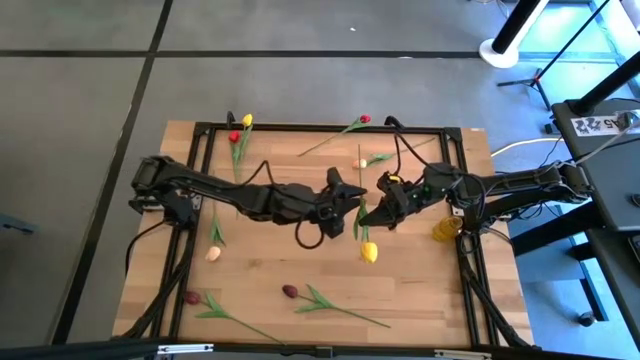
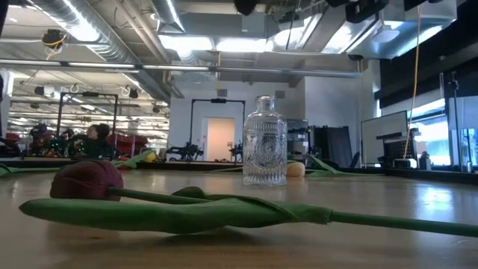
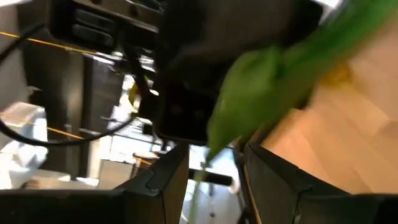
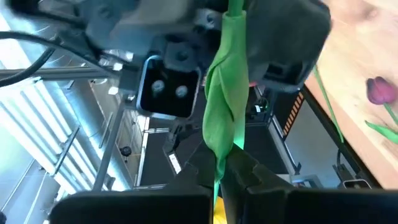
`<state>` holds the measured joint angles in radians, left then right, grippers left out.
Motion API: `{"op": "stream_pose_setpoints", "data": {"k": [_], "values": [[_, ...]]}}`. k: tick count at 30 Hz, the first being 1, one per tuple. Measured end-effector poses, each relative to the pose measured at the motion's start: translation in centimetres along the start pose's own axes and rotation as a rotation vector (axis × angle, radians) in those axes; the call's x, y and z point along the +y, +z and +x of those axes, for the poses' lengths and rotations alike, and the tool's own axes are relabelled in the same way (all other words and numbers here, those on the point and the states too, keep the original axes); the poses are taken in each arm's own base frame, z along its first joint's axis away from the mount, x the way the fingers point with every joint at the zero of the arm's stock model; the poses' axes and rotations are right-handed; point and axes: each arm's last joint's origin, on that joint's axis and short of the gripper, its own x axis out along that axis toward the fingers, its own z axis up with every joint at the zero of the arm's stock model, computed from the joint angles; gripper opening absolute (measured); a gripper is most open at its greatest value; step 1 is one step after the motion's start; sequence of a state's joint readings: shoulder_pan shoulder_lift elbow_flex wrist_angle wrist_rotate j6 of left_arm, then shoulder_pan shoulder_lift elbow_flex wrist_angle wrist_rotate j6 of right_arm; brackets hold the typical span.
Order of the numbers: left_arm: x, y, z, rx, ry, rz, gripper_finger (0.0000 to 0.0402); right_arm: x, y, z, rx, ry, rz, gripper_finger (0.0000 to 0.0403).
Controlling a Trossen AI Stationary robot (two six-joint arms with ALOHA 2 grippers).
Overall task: Sort flowers into vase by color
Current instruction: Put the bottom yellow tulip into the transparent vase
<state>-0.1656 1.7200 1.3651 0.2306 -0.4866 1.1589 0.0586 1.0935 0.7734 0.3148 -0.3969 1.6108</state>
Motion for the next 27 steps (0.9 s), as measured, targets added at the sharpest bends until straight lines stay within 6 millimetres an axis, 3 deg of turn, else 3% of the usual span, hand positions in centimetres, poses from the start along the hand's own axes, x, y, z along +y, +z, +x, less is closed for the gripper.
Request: {"op": "stream_pose_setpoints", "data": {"k": [7,15,23,27], "values": [[-0.7,0.4,0.3,-0.02,0.005,-0.008,0.0142,-0.3,0.2,0.0,-0.058,-0.024,0.017,0.0005],[-0.9,0.8,0.0,0.0,0.007,-0.124,0.0016,-0.1,0.3,0.0,-0.102,-0.007,-0.029,0.0046],[-0.8,0.9,-0.2,0.048,0.049,-0.319,0.0006,0.9,0.4,-0.2,-0.17,0.077,-0.113,0.0125],[0.3,1.2,-1.1,0.031,0.071,-0.454,0.0004,1.7,0.2,-0.7,-0.199,0.124,-0.194,0.0164]]}}
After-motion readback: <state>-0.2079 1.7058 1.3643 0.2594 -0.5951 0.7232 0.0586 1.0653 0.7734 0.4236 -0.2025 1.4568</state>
